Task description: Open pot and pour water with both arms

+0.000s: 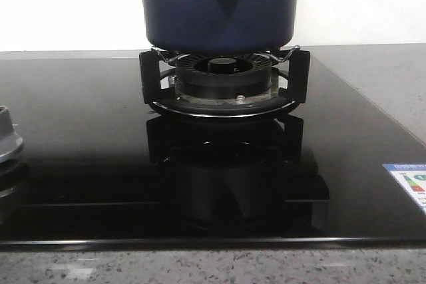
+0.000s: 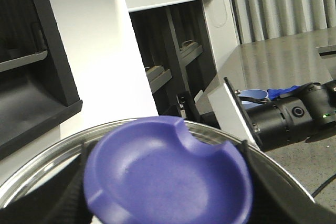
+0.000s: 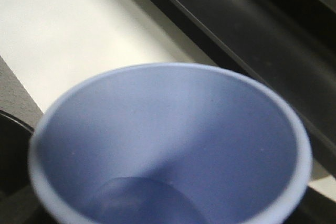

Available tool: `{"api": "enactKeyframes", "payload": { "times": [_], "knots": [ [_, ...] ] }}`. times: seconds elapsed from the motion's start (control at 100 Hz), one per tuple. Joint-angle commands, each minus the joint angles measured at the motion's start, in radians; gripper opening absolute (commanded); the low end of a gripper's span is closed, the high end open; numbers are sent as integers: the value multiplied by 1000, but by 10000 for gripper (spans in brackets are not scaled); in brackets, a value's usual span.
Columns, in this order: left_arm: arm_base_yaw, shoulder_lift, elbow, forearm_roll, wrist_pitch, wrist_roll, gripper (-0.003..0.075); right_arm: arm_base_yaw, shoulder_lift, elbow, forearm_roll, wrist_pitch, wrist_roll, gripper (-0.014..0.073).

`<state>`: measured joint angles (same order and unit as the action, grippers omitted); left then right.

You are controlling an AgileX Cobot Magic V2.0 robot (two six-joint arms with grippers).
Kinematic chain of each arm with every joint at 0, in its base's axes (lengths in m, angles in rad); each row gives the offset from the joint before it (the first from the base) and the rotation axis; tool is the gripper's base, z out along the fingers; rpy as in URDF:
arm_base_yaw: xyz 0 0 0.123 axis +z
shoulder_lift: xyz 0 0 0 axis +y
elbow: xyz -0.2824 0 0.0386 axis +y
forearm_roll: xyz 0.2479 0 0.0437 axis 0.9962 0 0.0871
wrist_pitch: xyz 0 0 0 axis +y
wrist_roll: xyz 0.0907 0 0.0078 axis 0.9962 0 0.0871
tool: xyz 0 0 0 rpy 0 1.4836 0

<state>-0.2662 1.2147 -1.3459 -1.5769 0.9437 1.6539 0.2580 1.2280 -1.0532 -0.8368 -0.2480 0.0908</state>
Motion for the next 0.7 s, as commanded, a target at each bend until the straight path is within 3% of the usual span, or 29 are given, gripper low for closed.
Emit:
{"api": "enactKeyframes", "payload": {
  "times": [0.0, 0.42, 0.69],
  "knots": [
    [4, -27, -36, -93, -8, -10, 291, 8, -7, -59, -39, -58, -3, 248],
    [4, -27, -36, -86, -8, -10, 291, 77, 49, -71, -320, -39, -3, 247],
    [4, -27, -36, -86, 5, -10, 291, 77, 56, -74, -359, -37, -3, 248]
  ]
}}
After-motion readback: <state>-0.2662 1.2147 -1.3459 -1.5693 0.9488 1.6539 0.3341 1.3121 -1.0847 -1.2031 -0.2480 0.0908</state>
